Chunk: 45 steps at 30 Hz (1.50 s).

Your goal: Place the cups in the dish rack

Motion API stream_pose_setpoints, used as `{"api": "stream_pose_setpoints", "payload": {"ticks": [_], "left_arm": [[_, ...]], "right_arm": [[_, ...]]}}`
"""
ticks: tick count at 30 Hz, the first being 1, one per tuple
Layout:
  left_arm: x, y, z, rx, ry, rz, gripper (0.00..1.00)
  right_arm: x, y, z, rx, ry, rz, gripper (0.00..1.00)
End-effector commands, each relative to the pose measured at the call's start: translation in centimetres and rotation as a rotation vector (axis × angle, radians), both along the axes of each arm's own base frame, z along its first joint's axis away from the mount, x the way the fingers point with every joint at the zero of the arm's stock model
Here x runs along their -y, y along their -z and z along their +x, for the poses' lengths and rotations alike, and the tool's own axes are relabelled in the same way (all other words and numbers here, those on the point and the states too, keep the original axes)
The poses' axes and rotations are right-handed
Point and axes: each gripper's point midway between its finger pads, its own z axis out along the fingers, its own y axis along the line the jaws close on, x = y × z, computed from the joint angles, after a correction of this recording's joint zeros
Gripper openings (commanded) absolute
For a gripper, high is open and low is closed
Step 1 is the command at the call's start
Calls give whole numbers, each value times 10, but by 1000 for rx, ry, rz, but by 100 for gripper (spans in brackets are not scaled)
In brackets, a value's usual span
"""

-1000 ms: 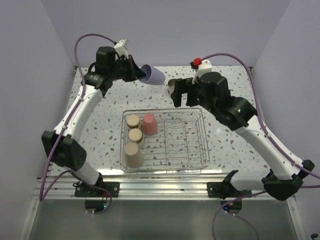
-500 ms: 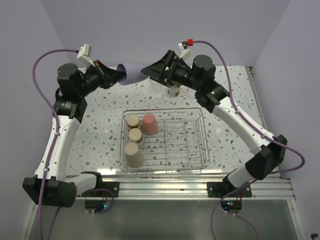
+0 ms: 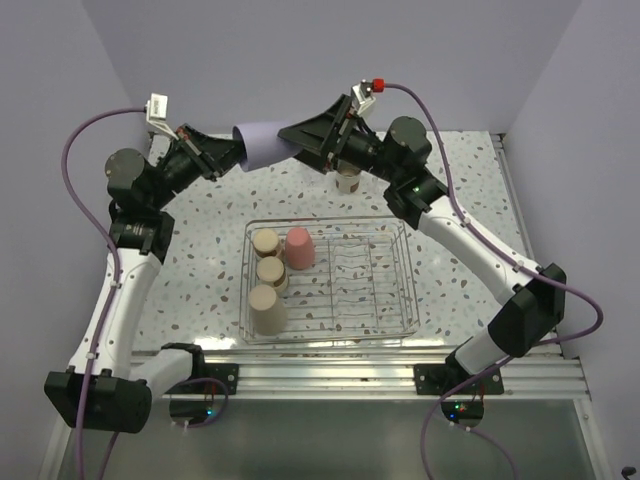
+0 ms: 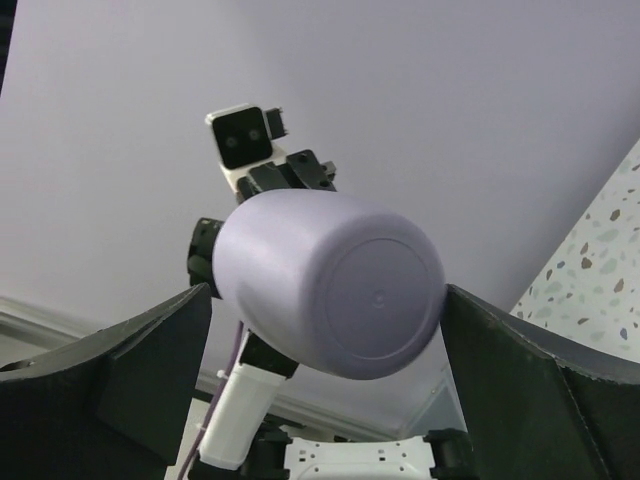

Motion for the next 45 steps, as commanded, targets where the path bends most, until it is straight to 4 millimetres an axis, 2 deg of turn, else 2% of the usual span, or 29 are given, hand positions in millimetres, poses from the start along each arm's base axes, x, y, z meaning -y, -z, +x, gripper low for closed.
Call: {"api": "stream_pose_setpoints", "payload": {"ticks": [1, 5, 6, 14, 23, 26, 28, 31, 35, 36, 37, 39, 40, 41, 44, 45], "left_arm": [[0, -14, -7, 52, 26, -93, 0], [1, 0, -3, 23, 45, -183, 0], [1, 2, -3, 20, 43, -188, 0], [5, 19, 3, -20, 40, -174, 0], [13, 28, 3, -33, 48, -145, 0], [14, 30, 5, -37, 45, -135, 0], [14, 31, 6, -38, 46, -130, 0], [16, 35, 7, -47, 60, -120, 0], [19, 40, 6, -48, 82, -92, 0], [19, 41, 6, -49, 82, -80, 0], [19, 40, 7, -32, 78, -55, 1], [19, 49, 8, -71, 72, -21, 24], [19, 52, 9, -77, 71, 8, 36], [19, 54, 8, -79, 72, 21, 59], [17, 63, 9, -102, 61, 69, 82], [16, 65, 9, -107, 50, 81, 86]], "right_arm": [[12, -43, -28, 103, -43, 85, 98], [15, -45, -31, 111, -44, 115, 98], [17, -50, -34, 116, -52, 138, 98], [12, -56, -39, 125, -89, 165, 98], [2, -51, -32, 107, -93, 170, 89], [-1, -49, -30, 101, -96, 172, 79], [-2, -50, -31, 103, -99, 174, 76], [-6, -46, -29, 94, -99, 169, 63], [-8, -41, -28, 92, -94, 166, 35], [-7, -41, -28, 97, -90, 166, 20], [-6, -41, -28, 98, -86, 163, 14], [-5, -34, -26, 98, -64, 135, 2], [-2, -36, -28, 103, -58, 129, 1], [-2, -30, -27, 100, -45, 102, 0], [7, -22, -24, 98, -5, 54, 0], [11, -20, -23, 100, 8, 44, 0]]}}
